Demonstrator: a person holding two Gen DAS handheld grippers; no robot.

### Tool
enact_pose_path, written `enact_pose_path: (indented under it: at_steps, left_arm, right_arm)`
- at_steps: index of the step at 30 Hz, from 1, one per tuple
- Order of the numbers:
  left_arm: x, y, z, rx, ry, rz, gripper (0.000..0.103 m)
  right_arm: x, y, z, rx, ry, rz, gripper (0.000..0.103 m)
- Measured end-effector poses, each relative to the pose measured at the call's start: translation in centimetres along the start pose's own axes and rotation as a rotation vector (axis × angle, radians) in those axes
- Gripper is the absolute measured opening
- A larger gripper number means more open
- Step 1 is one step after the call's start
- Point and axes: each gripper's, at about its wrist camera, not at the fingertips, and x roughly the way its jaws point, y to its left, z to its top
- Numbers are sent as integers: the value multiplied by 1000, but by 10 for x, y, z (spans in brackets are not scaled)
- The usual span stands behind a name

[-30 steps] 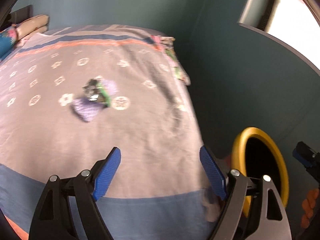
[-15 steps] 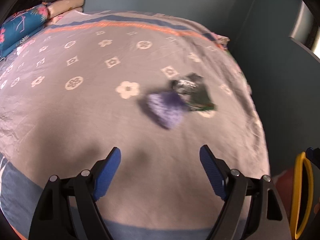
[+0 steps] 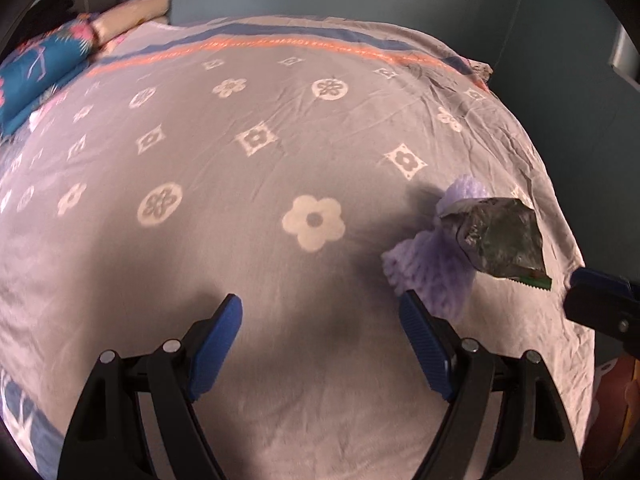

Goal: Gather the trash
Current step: 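Move both tools back over the bed toward the mesh sleeve and wrapper, then grasp the purple mesh sleeve with the left gripper while the right grasps the snack wrapper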

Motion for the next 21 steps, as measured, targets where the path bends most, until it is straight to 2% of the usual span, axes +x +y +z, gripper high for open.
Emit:
enact_pose_path:
  at_steps: [4,11,15,21]
  left_arm:
    - [9,-3,4,32,7,2,77]
    - [18,-4,9,7,9,-69,77]
    - [21,-12,12,16,5,-98,77]
    - [24,-29,20,27,8,-161,77]
  right_arm:
    - [19,-1,15,9,21,1,54]
    - [40,-4,32,49,56,32,46]
    - [46,-9,38,78,56,22,41]
    - [53,-21,43,132,56,-6,24]
